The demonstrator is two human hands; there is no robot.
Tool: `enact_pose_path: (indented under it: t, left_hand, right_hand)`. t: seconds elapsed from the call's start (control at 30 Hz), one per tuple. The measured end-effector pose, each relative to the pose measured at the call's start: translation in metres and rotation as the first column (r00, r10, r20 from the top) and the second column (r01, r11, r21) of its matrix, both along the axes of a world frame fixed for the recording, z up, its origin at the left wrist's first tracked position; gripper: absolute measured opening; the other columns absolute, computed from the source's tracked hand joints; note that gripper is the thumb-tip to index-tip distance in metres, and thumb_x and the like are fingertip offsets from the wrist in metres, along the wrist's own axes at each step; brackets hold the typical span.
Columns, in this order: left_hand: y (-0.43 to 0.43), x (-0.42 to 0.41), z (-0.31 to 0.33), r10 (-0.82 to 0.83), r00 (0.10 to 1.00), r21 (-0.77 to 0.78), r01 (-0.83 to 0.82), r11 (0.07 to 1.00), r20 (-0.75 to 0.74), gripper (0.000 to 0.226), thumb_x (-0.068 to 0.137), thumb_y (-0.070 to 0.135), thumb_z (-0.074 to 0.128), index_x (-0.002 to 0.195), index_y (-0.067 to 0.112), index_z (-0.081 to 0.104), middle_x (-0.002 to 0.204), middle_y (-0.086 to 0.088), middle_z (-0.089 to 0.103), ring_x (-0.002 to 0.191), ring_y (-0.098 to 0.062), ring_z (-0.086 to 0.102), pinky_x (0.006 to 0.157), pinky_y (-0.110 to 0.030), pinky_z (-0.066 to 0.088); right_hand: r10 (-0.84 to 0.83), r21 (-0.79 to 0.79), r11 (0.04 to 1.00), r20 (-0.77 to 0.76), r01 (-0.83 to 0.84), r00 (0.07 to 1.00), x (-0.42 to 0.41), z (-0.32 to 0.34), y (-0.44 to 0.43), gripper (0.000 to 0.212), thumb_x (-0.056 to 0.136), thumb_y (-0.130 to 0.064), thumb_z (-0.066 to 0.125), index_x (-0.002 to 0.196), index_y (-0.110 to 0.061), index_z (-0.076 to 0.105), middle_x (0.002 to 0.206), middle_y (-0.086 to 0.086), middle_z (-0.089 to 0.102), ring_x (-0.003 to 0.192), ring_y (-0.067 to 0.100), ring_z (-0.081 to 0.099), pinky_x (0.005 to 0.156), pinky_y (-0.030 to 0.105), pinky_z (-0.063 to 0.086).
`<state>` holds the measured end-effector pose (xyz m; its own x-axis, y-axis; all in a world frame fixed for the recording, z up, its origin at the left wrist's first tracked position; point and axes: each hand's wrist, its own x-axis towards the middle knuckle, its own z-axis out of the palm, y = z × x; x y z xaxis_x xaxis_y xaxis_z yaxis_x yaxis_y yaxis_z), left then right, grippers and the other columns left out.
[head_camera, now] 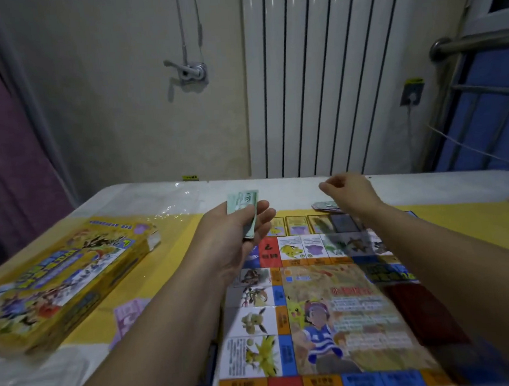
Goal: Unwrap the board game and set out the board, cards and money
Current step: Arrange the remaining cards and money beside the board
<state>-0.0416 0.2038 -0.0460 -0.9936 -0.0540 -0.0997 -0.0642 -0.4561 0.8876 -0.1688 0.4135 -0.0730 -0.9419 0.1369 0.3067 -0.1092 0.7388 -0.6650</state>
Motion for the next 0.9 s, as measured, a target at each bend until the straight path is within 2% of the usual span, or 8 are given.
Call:
enact_pose_path:
  t: [0.1, 0.23, 0.37, 0.43, 0.63, 0.77, 0.83, 0.9]
  left_hand:
    - [-0.003, 0.022, -0.003, 0.021, 1.000, -0.042, -0.022, 0.999, -0.006, 0.012, 0.095, -0.001, 0.048, 0.091, 0.001, 0.059, 0.078, -0.008, 0.068, 0.060, -0.008, 0.069, 0.054, -0.017, 0.055]
    - [-0.018, 0.060, -0.006, 0.064, 0.997, -0.147, -0.069, 0.987, -0.042, 0.012, 0.092, 0.001, 0.054, 0.090, 0.010, 0.062, 0.068, -0.002, 0.071, 0.058, -0.007, 0.066, 0.043, -0.015, 0.045]
    - [-0.042, 0.095, -0.008, 0.096, 0.993, -0.236, -0.109, 0.966, -0.067, 0.010, 0.091, 0.004, 0.058, 0.095, 0.013, 0.062, 0.066, 0.004, 0.069, 0.059, -0.003, 0.064, 0.044, -0.014, 0.038]
    - [-0.053, 0.109, -0.009, 0.141, 0.987, -0.253, -0.157, 0.955, -0.081, 0.011, 0.090, 0.004, 0.059, 0.096, 0.013, 0.062, 0.065, 0.006, 0.067, 0.056, -0.001, 0.063, 0.042, -0.013, 0.038]
    - [-0.101, 0.137, 0.000, 0.378, 0.914, -0.257, -0.404, 0.878, -0.146, 0.009, 0.086, 0.005, 0.064, 0.087, 0.010, 0.058, 0.049, 0.006, 0.057, 0.041, -0.003, 0.048, 0.038, -0.014, 0.034]
    - [-0.130, 0.147, 0.009, 0.428, 0.892, -0.154, -0.447, 0.881, -0.143, 0.015, 0.087, 0.002, 0.061, 0.078, 0.013, 0.058, 0.054, 0.003, 0.056, 0.044, -0.005, 0.046, 0.037, -0.014, 0.033]
    - [-0.137, 0.148, 0.012, 0.430, 0.896, -0.092, -0.440, 0.893, -0.112, 0.018, 0.089, 0.001, 0.057, 0.076, 0.014, 0.059, 0.063, 0.000, 0.058, 0.043, -0.004, 0.047, 0.037, -0.014, 0.032]
    - [-0.140, 0.149, 0.013, 0.428, 0.900, -0.040, -0.432, 0.901, -0.078, 0.020, 0.093, 0.003, 0.050, 0.078, 0.012, 0.059, 0.069, -0.001, 0.059, 0.043, -0.003, 0.047, 0.037, -0.014, 0.033]
  right_hand:
    - [0.310, -0.228, 0.932, 0.104, -0.281, 0.945, 0.059, 0.033, -0.043, 0.026, 0.094, -0.039, 0.054, 0.093, -0.016, 0.065, 0.091, 0.001, 0.066, 0.071, 0.011, 0.052, 0.061, 0.023, 0.040]
    - [0.535, -0.280, 0.833, 0.186, -0.478, 0.824, 0.128, 0.053, -0.090, 0.032, 0.083, -0.046, 0.065, 0.085, -0.015, 0.069, 0.081, -0.002, 0.069, 0.062, 0.008, 0.050, 0.059, 0.022, 0.040]
    - [0.593, -0.266, 0.798, 0.179, -0.542, 0.785, 0.168, 0.052, -0.119, 0.020, 0.080, -0.030, 0.074, 0.071, -0.013, 0.066, 0.055, -0.006, 0.057, 0.045, 0.000, 0.044, 0.047, 0.016, 0.035]
    - [0.617, -0.271, 0.779, 0.175, -0.565, 0.767, 0.178, 0.050, -0.132, 0.016, 0.083, -0.025, 0.071, 0.072, -0.014, 0.067, 0.054, -0.009, 0.057, 0.043, -0.004, 0.044, 0.044, 0.012, 0.036]
    - [0.522, -0.335, 0.818, 0.091, -0.468, 0.848, 0.166, 0.038, -0.162, 0.012, 0.087, -0.018, 0.067, 0.088, -0.007, 0.069, 0.080, 0.006, 0.066, 0.068, 0.014, 0.052, 0.058, 0.021, 0.040]
    - [0.595, -0.200, 0.803, 0.220, -0.562, 0.773, 0.159, 0.016, -0.200, 0.019, 0.082, -0.019, 0.073, 0.094, -0.005, 0.070, 0.085, 0.011, 0.068, 0.074, 0.013, 0.057, 0.063, 0.022, 0.043]
    - [0.582, -0.122, 0.812, 0.240, -0.570, 0.777, 0.153, 0.009, -0.219, 0.028, 0.081, -0.022, 0.074, 0.104, -0.005, 0.068, 0.087, 0.010, 0.066, 0.072, 0.013, 0.056, 0.060, 0.020, 0.041]
    - [0.552, -0.026, 0.827, 0.225, -0.562, 0.803, 0.148, 0.006, -0.229, 0.038, 0.083, -0.027, 0.072, 0.116, -0.010, 0.064, 0.102, 0.006, 0.066, 0.087, 0.015, 0.059, 0.069, 0.020, 0.042]
